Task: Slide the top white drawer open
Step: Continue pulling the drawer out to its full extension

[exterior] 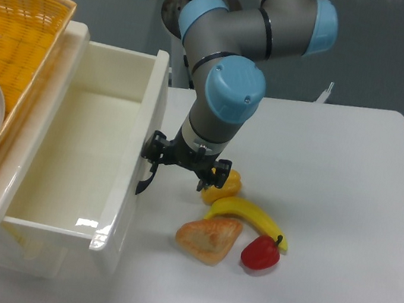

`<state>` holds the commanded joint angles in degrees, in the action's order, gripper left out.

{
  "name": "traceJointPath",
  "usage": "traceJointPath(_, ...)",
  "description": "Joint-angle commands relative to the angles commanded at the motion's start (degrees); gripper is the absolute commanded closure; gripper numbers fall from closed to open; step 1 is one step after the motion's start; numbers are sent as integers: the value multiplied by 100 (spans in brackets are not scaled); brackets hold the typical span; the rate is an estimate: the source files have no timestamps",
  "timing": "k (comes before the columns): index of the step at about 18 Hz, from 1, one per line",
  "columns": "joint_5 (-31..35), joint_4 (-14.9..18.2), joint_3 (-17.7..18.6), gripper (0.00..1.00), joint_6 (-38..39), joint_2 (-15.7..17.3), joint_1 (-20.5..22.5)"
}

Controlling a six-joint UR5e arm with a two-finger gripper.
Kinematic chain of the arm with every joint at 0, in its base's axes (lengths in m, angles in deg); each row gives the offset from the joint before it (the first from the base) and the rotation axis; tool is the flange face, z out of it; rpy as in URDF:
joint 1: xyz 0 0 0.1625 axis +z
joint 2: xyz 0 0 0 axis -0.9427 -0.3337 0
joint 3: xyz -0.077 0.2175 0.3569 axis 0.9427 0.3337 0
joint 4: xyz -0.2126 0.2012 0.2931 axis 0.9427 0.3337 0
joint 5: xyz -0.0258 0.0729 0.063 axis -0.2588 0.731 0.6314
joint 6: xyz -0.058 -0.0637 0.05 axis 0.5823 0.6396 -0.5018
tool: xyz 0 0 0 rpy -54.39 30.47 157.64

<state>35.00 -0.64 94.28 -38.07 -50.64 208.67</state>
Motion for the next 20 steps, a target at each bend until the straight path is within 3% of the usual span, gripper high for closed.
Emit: traceJointPath(20, -123, 26, -105, 0, -9, -149, 132)
